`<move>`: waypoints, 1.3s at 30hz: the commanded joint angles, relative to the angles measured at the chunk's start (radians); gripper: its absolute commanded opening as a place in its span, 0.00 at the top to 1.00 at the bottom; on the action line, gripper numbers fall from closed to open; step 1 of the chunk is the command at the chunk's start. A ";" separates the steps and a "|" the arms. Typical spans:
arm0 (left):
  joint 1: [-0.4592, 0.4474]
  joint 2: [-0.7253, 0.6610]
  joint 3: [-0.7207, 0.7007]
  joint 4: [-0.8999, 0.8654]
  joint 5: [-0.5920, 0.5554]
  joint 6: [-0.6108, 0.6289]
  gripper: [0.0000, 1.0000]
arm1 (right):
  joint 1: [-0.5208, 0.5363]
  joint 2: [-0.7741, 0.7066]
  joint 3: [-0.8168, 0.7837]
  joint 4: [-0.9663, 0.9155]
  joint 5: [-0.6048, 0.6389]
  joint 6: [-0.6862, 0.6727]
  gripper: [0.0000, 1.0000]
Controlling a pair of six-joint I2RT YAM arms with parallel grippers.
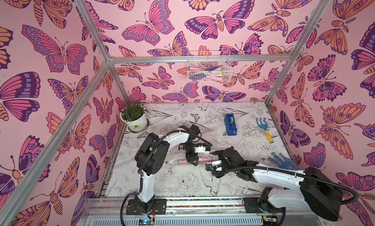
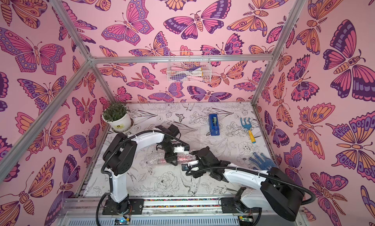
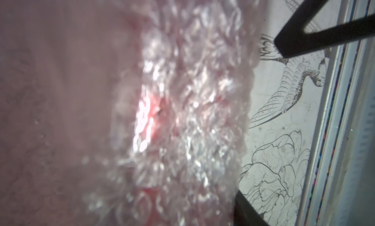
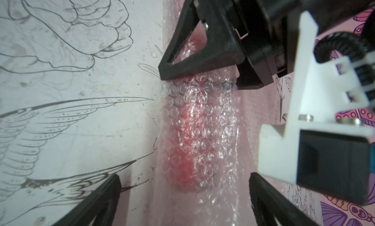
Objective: Wrap wine bottles in bubble wrap
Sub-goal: Wrap the wine bottle in bubble wrap.
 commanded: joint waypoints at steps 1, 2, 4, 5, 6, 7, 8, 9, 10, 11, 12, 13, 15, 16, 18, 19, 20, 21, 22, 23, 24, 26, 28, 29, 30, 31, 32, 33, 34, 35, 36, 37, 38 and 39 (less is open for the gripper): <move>0.002 0.115 0.035 -0.127 0.027 0.038 0.63 | 0.008 0.059 0.070 0.071 0.018 -0.046 0.01; 0.007 0.139 0.066 -0.163 0.039 0.046 0.63 | 0.008 0.082 0.083 0.076 0.022 -0.052 0.01; 0.015 0.182 0.115 -0.204 0.041 0.049 0.63 | 0.007 0.125 0.106 0.089 0.022 -0.062 0.01; 0.020 0.202 0.136 -0.223 0.041 0.056 0.63 | 0.008 0.146 0.119 0.096 0.022 -0.065 0.01; 0.021 0.217 0.154 -0.238 0.038 0.062 0.63 | 0.008 0.169 0.135 0.094 0.020 -0.067 0.01; 0.023 0.231 0.166 -0.246 0.033 0.064 0.63 | 0.007 0.189 0.151 0.087 0.016 -0.067 0.01; 0.024 0.244 0.183 -0.253 0.031 0.064 0.62 | 0.007 0.211 0.170 0.072 0.013 -0.069 0.01; 0.025 0.259 0.202 -0.265 0.029 0.064 0.62 | 0.007 0.231 0.186 0.065 0.010 -0.066 0.00; 0.027 0.272 0.221 -0.278 0.031 0.068 0.62 | 0.007 0.245 0.194 0.066 0.008 -0.065 0.00; 0.028 0.286 0.237 -0.290 0.029 0.071 0.62 | 0.008 0.259 0.201 0.072 0.010 -0.061 0.00; 0.029 0.293 0.249 -0.297 0.026 0.073 0.61 | 0.007 0.269 0.205 0.076 0.013 -0.057 0.00; 0.028 0.302 0.258 -0.301 0.021 0.077 0.61 | 0.007 0.278 0.213 0.074 0.020 -0.052 0.00; 0.029 0.313 0.270 -0.308 0.015 0.082 0.61 | 0.007 0.285 0.229 0.056 0.029 -0.049 0.00; 0.029 0.317 0.277 -0.309 0.011 0.082 0.61 | 0.007 0.285 0.231 0.056 0.034 -0.047 0.01; 0.029 0.323 0.286 -0.312 0.007 0.084 0.61 | 0.006 0.277 0.224 0.074 0.026 -0.050 0.00; 0.030 0.326 0.289 -0.313 0.005 0.086 0.61 | 0.007 0.264 0.218 0.081 0.017 -0.054 0.00; 0.030 0.327 0.291 -0.312 0.002 0.085 0.61 | 0.008 0.252 0.215 0.074 0.007 -0.061 0.00; 0.032 0.329 0.292 -0.314 0.001 0.084 0.60 | 0.007 0.239 0.213 0.066 -0.003 -0.067 0.00; 0.033 0.332 0.297 -0.314 -0.001 0.083 0.60 | 0.007 0.225 0.205 0.061 -0.017 -0.073 0.01; 0.033 0.335 0.301 -0.315 -0.001 0.082 0.60 | 0.007 0.208 0.195 0.061 -0.031 -0.081 0.01; 0.033 0.338 0.303 -0.314 -0.005 0.080 0.60 | 0.008 0.192 0.187 0.065 -0.045 -0.084 0.01; 0.035 0.342 0.310 -0.316 -0.007 0.079 0.60 | 0.008 0.157 0.170 0.066 -0.067 -0.084 0.01; 0.037 0.344 0.315 -0.319 -0.006 0.079 0.60 | 0.007 0.114 0.157 0.051 -0.076 -0.073 0.01; 0.037 0.344 0.318 -0.319 -0.007 0.079 0.59 | 0.007 0.094 0.153 0.035 -0.077 -0.066 0.01; 0.038 0.344 0.320 -0.319 -0.005 0.079 0.59 | 0.007 0.075 0.150 0.020 -0.075 -0.056 0.01; 0.037 0.346 0.322 -0.319 -0.006 0.079 0.59 | 0.008 0.060 0.149 0.004 -0.077 -0.050 0.01; 0.038 0.347 0.324 -0.319 -0.007 0.079 0.59 | 0.007 0.052 0.149 -0.008 -0.083 -0.050 0.01; 0.038 0.349 0.326 -0.321 -0.007 0.076 0.59 | 0.007 0.048 0.150 -0.015 -0.093 -0.047 0.01; 0.038 0.352 0.328 -0.320 -0.007 0.076 0.59 | 0.007 0.055 0.152 -0.014 -0.101 -0.043 0.01; 0.037 0.352 0.330 -0.322 -0.010 0.076 0.59 | 0.007 0.065 0.155 -0.008 -0.106 -0.041 0.01; 0.038 0.355 0.332 -0.322 -0.010 0.076 0.59 | 0.007 0.086 0.161 -0.001 -0.108 -0.041 0.01; 0.039 0.355 0.334 -0.322 -0.010 0.076 0.58 | 0.007 0.109 0.172 0.000 -0.114 -0.041 0.01; 0.038 0.354 0.335 -0.324 -0.010 0.074 0.58 | 0.007 0.128 0.184 0.002 -0.119 -0.040 0.01; 0.037 0.352 0.335 -0.324 -0.007 0.077 0.58 | 0.007 0.152 0.197 0.010 -0.121 -0.032 0.01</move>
